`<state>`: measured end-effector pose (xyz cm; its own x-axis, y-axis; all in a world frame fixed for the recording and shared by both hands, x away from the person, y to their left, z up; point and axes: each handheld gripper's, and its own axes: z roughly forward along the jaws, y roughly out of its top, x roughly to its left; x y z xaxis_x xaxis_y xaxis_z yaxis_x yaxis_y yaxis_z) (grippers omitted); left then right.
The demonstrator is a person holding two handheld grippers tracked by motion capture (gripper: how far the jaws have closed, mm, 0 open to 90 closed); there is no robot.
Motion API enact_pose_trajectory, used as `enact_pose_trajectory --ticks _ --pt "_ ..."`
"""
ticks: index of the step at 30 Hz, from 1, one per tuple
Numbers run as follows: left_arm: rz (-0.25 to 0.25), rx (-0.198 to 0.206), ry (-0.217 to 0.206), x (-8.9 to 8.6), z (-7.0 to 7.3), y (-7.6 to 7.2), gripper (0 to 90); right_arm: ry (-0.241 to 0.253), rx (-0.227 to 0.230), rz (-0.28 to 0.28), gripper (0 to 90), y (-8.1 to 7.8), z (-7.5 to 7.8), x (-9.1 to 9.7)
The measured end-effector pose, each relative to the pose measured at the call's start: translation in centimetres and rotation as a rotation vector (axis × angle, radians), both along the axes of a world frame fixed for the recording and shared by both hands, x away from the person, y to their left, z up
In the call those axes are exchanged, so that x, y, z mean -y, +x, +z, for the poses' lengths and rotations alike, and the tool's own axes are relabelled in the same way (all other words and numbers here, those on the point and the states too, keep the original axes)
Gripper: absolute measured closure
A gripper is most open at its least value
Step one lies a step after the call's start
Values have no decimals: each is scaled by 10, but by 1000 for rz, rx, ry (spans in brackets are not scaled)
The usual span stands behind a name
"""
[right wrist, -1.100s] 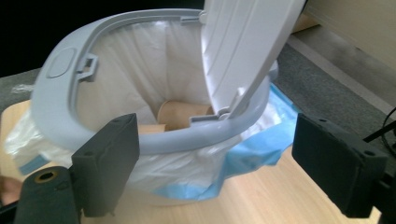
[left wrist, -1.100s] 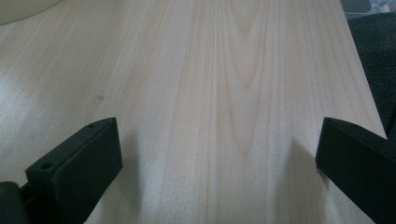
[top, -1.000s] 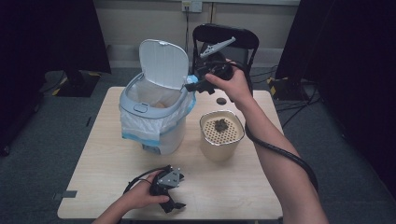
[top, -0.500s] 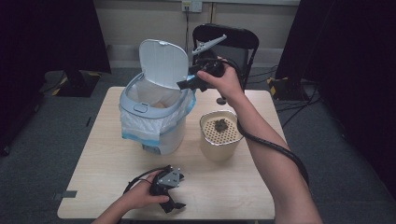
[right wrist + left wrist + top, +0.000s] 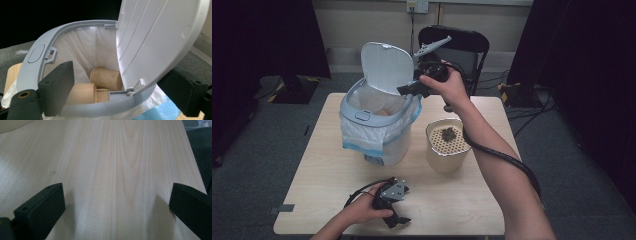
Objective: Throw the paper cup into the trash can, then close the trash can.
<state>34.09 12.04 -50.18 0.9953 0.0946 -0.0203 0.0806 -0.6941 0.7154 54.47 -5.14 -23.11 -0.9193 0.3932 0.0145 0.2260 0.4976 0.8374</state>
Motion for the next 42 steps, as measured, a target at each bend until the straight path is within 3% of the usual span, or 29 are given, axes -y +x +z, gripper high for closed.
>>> enact_pose_trajectory --ticks 8,26,27,42 --pt "0 0 0 0 0 0 0 16 -3 13 138 -3 -1 0" --pt "-3 -1 -6 0 0 0 0 -13 25 59 131 -19 5 -9" --pt "-4 1 8 0 0 0 0 -15 24 62 131 -20 5 -10" --pt "-5 1 6 0 0 1 0 -11 -3 147 131 -36 1 -29"
